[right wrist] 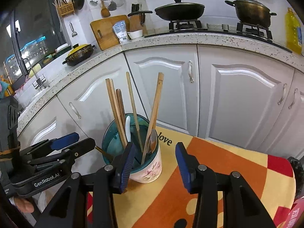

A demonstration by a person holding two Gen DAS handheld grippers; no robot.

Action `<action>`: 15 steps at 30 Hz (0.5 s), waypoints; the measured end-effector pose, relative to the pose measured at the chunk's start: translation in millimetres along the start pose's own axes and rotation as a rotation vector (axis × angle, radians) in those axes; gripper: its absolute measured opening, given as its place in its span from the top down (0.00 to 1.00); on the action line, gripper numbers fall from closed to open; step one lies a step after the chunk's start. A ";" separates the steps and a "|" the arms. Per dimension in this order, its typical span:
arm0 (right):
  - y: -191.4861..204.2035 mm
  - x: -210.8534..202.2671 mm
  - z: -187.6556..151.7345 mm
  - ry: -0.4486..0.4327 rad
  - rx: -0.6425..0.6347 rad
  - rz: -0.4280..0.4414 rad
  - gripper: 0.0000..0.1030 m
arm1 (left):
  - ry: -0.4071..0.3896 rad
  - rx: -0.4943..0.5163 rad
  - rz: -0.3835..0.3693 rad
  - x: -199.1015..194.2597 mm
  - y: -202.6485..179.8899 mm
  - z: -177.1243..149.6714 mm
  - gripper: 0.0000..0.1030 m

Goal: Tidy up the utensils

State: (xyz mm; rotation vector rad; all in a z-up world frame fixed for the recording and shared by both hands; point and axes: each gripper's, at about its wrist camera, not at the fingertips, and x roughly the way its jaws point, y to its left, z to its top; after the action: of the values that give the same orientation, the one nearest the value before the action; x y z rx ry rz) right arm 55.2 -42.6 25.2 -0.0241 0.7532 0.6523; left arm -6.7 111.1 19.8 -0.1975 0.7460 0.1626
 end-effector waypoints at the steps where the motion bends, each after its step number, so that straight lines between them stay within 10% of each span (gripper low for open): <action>1: 0.1 0.6 -0.4 0.002 0.001 -0.001 0.58 | -0.006 0.007 0.009 -1.4 -1.2 -1.2 0.48; 15: -0.1 3.9 -10.8 0.019 0.012 -0.017 0.57 | -0.015 0.000 0.054 -6.0 1.1 -10.9 0.48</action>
State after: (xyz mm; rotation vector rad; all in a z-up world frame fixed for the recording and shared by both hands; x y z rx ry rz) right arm 50.6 -43.2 14.7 -0.0260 0.7748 0.6324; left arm -18.4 109.1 15.9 -0.1760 0.7363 0.2147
